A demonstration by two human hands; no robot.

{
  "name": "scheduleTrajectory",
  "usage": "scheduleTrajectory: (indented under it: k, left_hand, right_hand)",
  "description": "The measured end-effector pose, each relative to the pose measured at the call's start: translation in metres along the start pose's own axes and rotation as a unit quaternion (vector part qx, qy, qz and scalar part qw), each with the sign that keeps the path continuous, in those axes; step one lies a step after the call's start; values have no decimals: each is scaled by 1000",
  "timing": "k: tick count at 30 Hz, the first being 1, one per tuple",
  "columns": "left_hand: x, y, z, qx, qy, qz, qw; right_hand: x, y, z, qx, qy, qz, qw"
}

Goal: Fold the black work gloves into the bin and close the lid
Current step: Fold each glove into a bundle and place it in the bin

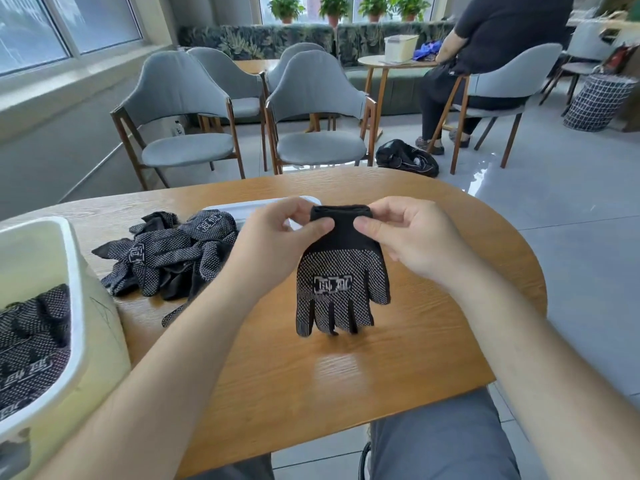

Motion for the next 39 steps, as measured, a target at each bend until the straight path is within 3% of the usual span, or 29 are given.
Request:
scheduleTrajectory:
  k: [5,9,14,19,29,33,36,39]
  left_hand:
    - [33,19,-11,-16,52,29,998]
    - [28,12,-10,-28,57,59,996]
    - [-28,-59,26,56,-55,46,996]
    - [-70,-88,49,192,-163,172,952]
    - [-81,-63,53,154,-243,245,926]
    - [-81,-57,55,140,-253,266,919]
    - [-82,-56,57,118,-260,272,919]
    - [-81,-54,59,97,-221,265,934]
  right_hand:
    - [16,-29,-4,38,28,-41,998]
    - [11,-25,-1,-1,39,-97,995]
    - [-9,57,22,-129,29,-89,987]
    - [-38,106,42,-208,33,-106,972]
    - [-76,104,44,-224,-21,-143,964]
    - [-72,104,37,-174,-81,-101,976]
    - [-50,113,20,-119,-11,-36,992]
    - [-23,121,8,-162,93,11,982]
Point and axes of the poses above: each hand's wrist, its own x-axis towards the middle knuckle, its own z-axis out of the palm, y = z × x, the point moved 6 cm from there along x, towards the middle knuckle, and after that the axes turned 15 degrees about z, right-handed, at the moved point
